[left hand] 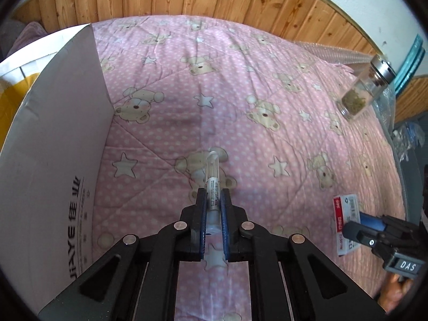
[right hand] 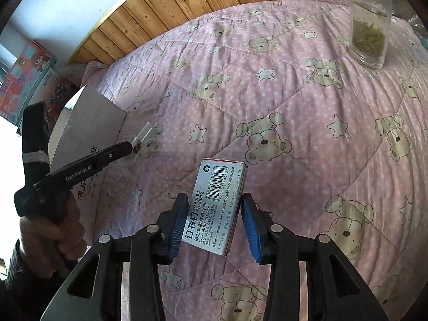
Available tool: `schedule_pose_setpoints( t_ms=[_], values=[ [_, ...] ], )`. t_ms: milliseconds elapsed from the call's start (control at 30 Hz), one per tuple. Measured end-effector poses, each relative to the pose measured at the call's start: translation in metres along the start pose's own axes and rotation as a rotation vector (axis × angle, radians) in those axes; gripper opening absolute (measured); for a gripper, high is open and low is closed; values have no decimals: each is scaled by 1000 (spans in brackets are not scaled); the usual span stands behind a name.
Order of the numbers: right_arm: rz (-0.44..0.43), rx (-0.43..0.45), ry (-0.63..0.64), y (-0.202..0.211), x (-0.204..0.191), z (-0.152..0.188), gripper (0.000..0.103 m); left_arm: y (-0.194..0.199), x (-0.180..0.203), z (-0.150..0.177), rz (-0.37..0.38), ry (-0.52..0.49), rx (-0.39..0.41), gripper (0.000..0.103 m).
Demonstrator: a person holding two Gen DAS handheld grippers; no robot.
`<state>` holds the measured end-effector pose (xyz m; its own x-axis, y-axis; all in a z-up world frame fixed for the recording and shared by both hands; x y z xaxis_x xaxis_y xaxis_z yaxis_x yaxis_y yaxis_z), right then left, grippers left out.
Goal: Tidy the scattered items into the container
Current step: 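Carry the glass tube and staple box toward the white box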
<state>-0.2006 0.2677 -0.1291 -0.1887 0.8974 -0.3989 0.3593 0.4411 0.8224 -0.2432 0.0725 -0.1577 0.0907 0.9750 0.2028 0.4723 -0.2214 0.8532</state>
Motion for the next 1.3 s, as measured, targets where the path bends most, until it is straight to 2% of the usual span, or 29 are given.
schedule_pose_setpoints(
  t_ms=[167,233,267,300,367,467,800,1067,1300],
  values=[
    [-8,8,-20,-3,-6,7,42,-11,4,18,-19,-9,-33,11],
    [-1,8,-18,-4,-7,11,42,-20,2,22,-23,7,-36,19],
    [6,5,-13,-5,-7,13,42,-28,1,24,-36,8,-45,18],
    [18,0,-5,-7,-7,15,42,-29,3,22,-41,-2,-13,18],
    [44,-11,12,-14,-7,15,42,-33,9,21,-67,-52,2,17],
    [61,-30,16,-23,-2,16,42,-33,12,20,-83,-82,2,13],
    [44,-10,17,-24,-2,13,42,6,5,38,17,16,10,12],
    [80,20,34,-16,-3,15,42,53,12,47,78,17,57,12],
    [65,46,-3,-8,-5,25,42,86,19,61,122,-4,80,12]
  ],
)
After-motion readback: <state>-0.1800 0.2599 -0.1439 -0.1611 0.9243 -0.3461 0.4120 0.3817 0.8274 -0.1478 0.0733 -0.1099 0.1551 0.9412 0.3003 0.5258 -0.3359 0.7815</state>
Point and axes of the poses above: each gripper's, at about its wrist camera, not at the fingertips, and y roughly against the way its jaws point, x to its right, z to its underside, the point moved 5 cm from there along -y, roughly the way its jaws point, and after that the axes turned 3 degrees about x, right-handed, at the moved point
